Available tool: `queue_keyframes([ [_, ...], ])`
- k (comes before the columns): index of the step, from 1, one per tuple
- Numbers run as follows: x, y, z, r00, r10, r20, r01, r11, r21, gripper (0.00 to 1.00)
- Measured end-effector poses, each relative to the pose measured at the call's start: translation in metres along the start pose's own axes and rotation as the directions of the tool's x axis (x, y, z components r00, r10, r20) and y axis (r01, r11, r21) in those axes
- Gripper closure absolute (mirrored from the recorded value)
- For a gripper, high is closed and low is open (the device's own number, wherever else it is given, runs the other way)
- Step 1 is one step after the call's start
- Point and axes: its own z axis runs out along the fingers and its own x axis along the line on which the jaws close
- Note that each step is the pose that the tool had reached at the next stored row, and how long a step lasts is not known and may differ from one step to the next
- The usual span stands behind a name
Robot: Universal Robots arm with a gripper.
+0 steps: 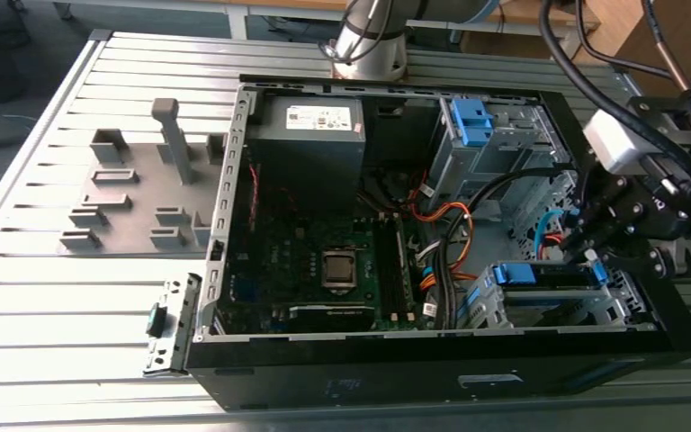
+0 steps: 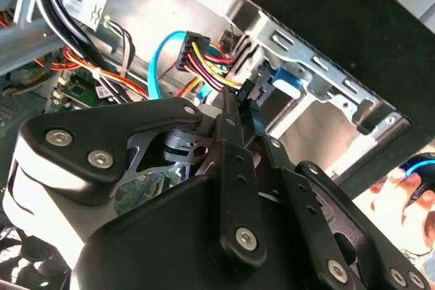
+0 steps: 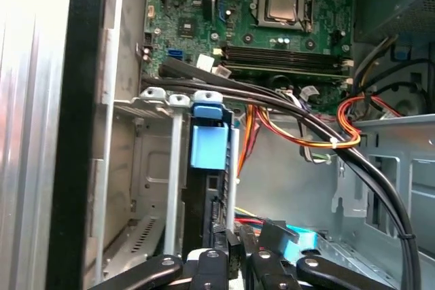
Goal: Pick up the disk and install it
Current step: 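Insert the first disk wire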
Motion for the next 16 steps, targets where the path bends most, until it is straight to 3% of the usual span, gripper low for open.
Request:
queue_keyframes([
  [6,0.0079,0.0019,-0.0004,1.0,0.0,-0.0002,0.0,1.0,0.0003,0.81],
  [16,0.0089,0.0017,0.0048,1.0,0.0,-0.0003,0.0,1.0,0.0002,0.81],
])
